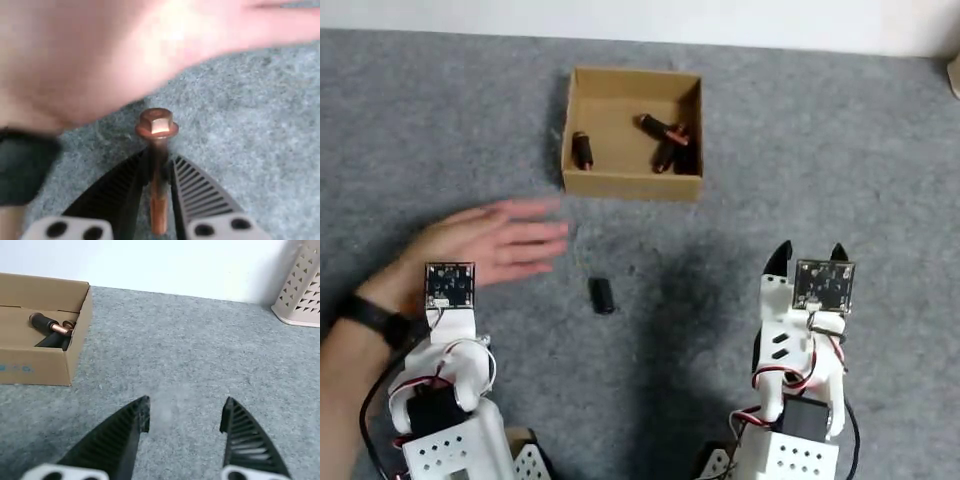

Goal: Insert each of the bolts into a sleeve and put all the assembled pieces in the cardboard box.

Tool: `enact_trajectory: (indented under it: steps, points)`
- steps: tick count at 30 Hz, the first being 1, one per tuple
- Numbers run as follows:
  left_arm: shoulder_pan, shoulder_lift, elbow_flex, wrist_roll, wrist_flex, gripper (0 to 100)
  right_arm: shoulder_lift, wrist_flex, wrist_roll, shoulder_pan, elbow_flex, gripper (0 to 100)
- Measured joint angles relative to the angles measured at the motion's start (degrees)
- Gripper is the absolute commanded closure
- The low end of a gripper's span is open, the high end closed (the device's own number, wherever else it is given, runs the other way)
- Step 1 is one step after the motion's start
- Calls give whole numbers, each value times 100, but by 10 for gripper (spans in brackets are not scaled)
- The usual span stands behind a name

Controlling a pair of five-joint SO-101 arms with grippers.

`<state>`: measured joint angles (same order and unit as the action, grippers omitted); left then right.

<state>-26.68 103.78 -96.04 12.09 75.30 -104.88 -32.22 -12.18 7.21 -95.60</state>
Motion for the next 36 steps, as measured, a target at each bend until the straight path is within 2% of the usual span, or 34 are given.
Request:
enact_trajectory:
  steps: [36]
  points:
    - [0,0,0,0,0,992,0,-114,-18,-211,0,779]
